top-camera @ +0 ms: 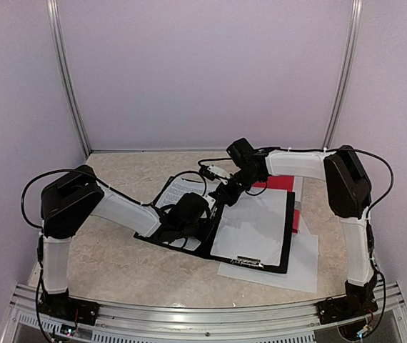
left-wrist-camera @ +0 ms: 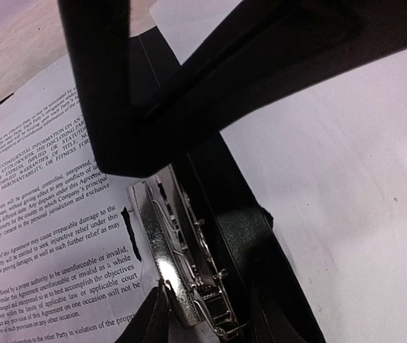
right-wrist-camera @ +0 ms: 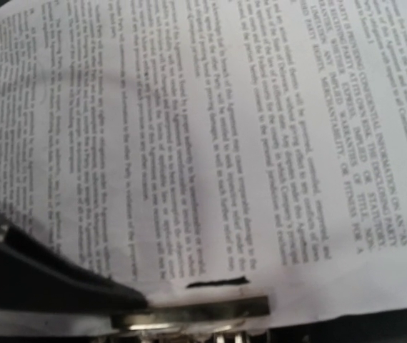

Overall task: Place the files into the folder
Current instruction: Clamp the file and folder with some files.

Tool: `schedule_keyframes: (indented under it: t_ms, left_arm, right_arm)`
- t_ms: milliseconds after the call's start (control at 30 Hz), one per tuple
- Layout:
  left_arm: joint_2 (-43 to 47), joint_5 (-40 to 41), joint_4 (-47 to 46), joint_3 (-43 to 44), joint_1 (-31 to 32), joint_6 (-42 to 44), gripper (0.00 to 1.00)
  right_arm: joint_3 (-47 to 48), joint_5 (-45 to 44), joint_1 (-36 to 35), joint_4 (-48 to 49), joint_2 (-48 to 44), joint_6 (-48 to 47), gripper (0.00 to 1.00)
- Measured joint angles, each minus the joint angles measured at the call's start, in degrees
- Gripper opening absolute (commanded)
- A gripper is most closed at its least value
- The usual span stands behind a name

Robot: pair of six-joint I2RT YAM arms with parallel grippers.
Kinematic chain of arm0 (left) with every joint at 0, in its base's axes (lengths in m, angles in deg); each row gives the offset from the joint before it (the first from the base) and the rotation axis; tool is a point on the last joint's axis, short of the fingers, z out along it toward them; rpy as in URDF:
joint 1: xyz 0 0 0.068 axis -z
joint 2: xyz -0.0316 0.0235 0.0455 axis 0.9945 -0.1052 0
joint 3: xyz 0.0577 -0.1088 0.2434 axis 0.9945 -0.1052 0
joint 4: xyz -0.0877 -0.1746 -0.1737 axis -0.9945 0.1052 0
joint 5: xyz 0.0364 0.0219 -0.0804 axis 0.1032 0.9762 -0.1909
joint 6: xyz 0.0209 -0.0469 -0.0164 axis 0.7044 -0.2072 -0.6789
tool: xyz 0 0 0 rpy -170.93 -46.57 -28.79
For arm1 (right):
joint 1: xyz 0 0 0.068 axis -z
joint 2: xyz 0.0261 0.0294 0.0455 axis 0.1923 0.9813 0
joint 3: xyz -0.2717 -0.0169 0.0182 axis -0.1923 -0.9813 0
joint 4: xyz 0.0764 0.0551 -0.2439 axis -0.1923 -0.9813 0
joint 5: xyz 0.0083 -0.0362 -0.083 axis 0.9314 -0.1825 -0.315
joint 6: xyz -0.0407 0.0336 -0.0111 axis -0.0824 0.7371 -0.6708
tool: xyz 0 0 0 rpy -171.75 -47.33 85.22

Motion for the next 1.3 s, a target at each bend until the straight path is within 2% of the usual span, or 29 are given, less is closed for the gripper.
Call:
schedule_keyframes:
  t_ms: [200, 1300]
  left_arm:
    - [0.0, -0.2, -1.0, -0.6, -0.1, -0.3, 0.33]
    - [0.5, 0.1, -4.2, -2.8, -0.5, -1.4, 0.33]
  right_arm:
    - [2.4, -0.4, 0.1, -0.5, 2.3, -0.1, 0.0]
    - [2.9, 2.1, 2.1, 2.5, 6.4, -0.4, 0.0]
